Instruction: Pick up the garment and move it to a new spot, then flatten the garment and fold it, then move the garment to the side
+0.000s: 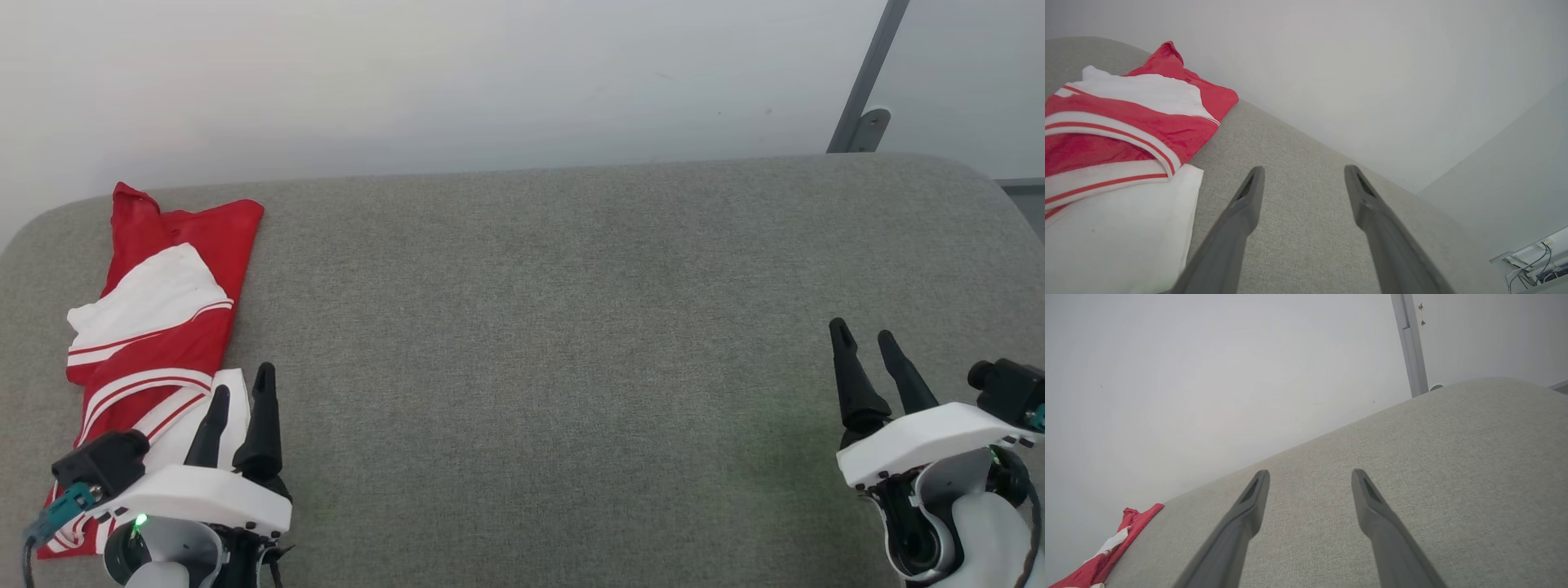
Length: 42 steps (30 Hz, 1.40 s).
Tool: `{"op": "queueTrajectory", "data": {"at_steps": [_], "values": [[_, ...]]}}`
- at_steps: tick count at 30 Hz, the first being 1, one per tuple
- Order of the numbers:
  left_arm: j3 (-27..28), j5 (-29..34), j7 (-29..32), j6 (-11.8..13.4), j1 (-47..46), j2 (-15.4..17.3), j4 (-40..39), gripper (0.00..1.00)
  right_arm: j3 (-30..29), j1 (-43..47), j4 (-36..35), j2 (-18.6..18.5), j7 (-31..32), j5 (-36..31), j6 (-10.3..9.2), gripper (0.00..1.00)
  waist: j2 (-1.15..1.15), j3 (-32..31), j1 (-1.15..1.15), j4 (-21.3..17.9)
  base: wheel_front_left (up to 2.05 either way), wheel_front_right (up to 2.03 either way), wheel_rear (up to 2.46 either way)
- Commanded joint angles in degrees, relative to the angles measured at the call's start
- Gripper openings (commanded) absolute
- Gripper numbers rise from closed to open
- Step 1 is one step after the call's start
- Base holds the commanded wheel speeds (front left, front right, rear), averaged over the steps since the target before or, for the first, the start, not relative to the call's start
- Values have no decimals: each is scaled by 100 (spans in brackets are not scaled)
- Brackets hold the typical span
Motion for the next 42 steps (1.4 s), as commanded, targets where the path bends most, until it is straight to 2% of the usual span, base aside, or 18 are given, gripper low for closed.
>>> {"op": "queueTrajectory", "data": {"at_steps": [1,21,32,42], "values": [[-4,98,-33,10,-165,60,-59,100,-5,-160,-52,-44,-40,-101,0,100,0,0,0,0,0,0,0],[-267,1444,-377,107,-244,252,237,100,-49,-405,292,-87,-391,-1727,0,100,0,42,0,-14,0,0,0],[-297,1967,-525,73,-277,292,361,100,-128,-466,317,-91,-533,-2300,0,100,0,59,0,-22,0,0,0],[-207,2369,-650,3,-322,240,490,100,-310,-514,293,-36,-659,-2508,0,100,0,64,0,81,0,0,0]]}}
